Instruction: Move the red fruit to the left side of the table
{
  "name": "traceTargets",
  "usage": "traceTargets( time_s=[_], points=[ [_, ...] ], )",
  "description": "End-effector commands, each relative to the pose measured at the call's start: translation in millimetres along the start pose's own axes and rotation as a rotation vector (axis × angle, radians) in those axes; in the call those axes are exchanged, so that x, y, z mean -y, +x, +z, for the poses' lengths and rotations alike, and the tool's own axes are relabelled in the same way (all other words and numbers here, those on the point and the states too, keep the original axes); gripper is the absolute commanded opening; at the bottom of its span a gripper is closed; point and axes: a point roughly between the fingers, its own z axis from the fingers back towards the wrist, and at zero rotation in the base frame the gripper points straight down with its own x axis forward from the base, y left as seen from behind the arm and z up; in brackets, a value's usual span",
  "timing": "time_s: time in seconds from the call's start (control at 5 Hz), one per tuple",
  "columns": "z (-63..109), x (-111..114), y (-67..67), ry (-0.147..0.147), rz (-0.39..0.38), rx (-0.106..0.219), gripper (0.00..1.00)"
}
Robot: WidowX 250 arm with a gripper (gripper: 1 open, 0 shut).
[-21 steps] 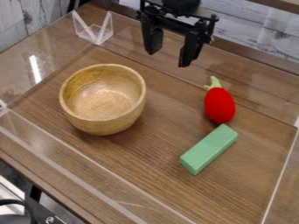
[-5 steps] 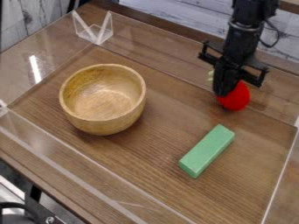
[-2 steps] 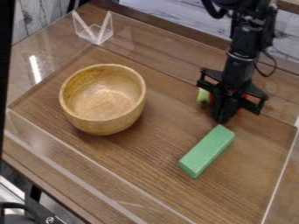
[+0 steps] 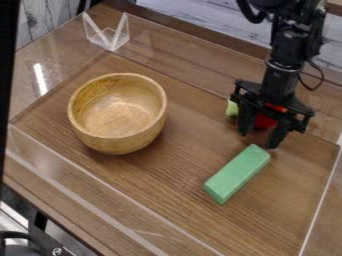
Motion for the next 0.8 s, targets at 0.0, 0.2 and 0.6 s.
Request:
traceTargets(
  time_s=[0.0, 0.2, 0.6],
  points=[
    [15.2, -4, 7.1, -0.008, 0.043, 0.073, 0.0],
    [65.5, -16, 1.2, -0.005, 0.079, 0.136, 0.0],
    [140.3, -80, -16.9, -0.001, 0.316, 0.249, 0.0]
  ],
)
